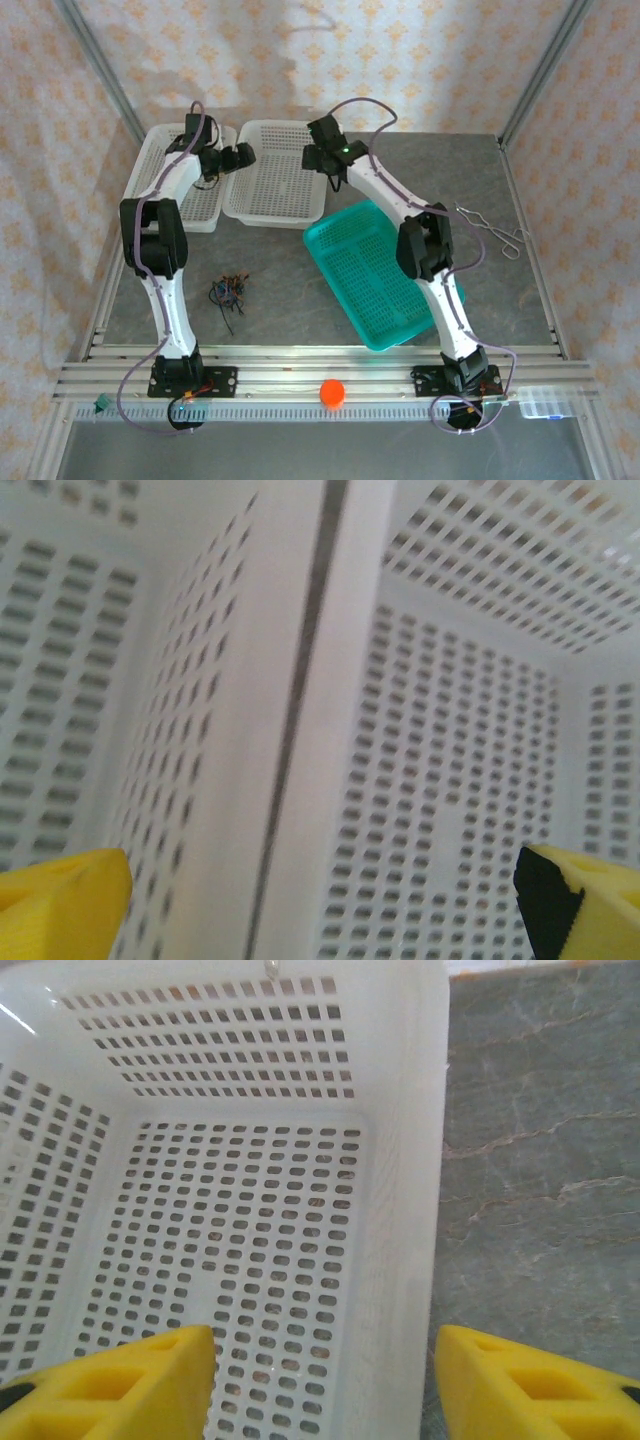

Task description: Untangle the cables

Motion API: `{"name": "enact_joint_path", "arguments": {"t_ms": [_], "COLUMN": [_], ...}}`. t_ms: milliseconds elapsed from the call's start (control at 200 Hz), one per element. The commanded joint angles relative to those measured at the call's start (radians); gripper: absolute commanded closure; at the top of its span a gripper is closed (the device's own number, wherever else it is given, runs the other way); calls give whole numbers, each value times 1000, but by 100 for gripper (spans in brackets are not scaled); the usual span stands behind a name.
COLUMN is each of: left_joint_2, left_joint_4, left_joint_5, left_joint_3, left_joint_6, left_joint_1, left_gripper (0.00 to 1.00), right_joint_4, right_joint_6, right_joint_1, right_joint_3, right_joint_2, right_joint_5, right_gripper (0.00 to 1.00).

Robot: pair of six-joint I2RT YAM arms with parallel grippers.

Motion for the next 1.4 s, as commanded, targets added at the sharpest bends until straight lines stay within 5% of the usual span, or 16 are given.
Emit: {"name": "enact_joint_path", "arguments": {"t_ms": [0, 255, 491, 761, 1046, 1397], "left_joint_2": [-130, -465, -711, -848, -823, -778], "left_joint_4": [16, 223, 306, 359, 342, 367], "left_joint_5": [-112, -141, -221, -250, -243, -207], "left_joint_3": [-74, -404, -628, -750, -722, -709], "left_joint_6": [31, -5, -66, -149, -140, -165], "left_joint_1": [-2, -52, -181, -206, -206, -207], "left_gripper": [1, 1, 1, 1, 1, 1], "right_joint_4": [14, 23, -137, -156, -262, -253], "right_joint_6": [-82, -147, -60, 2, 95, 200], "right_joint_1": [14, 83, 251, 404, 466, 473], "right_joint_3": [-136, -689, -903, -1026, -1041, -1081], "right_joint_2": [-219, -642, -808, -804, -721, -704], "right_joint_5": [16, -27, -24, -100, 34, 56], "right_gripper": [39, 45, 46, 45, 47, 67]}}
